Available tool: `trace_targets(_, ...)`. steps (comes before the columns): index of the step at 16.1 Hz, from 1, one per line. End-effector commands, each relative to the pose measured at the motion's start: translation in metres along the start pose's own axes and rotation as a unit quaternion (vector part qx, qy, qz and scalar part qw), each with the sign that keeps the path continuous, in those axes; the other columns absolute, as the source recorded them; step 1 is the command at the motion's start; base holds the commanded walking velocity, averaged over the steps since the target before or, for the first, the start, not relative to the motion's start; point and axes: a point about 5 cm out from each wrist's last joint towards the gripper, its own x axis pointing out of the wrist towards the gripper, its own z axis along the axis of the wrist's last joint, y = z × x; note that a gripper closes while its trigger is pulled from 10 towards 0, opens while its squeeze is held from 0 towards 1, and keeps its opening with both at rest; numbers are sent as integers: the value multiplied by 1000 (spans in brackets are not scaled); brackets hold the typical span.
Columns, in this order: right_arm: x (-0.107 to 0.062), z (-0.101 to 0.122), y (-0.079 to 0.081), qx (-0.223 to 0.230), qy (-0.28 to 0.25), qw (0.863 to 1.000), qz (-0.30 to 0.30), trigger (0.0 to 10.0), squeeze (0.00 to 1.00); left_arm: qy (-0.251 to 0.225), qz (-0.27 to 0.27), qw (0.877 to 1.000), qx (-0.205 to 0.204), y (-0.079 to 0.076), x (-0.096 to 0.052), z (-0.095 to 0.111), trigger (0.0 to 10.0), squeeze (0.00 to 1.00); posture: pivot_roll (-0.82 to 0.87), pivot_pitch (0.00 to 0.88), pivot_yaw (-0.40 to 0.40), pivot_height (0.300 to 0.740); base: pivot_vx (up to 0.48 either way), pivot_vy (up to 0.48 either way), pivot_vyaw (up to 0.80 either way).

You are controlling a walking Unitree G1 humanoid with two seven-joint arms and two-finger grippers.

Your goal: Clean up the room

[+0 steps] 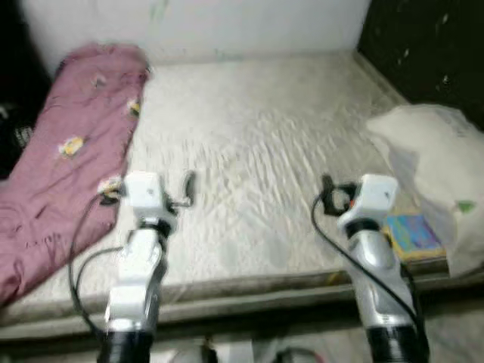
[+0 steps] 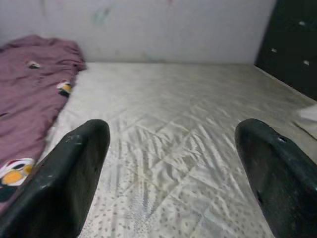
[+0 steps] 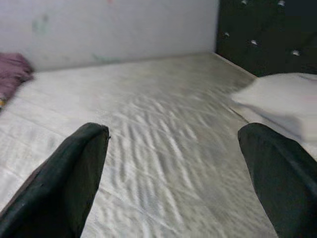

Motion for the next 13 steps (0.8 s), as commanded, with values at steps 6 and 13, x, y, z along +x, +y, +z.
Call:
trace_targets(6, 1, 4, 7, 4, -7, 1000, 11, 10000, 0, -7, 4, 1000, 1, 6, 2, 6, 10000, 0, -98, 0, 21, 740, 0, 476, 0)
trace_targets(13, 1, 3, 8, 3, -6, 1000, 12, 10000, 0, -10, -1, 1000, -3, 5, 2, 7, 10000, 0, -98, 0, 20, 740, 0, 476, 0)
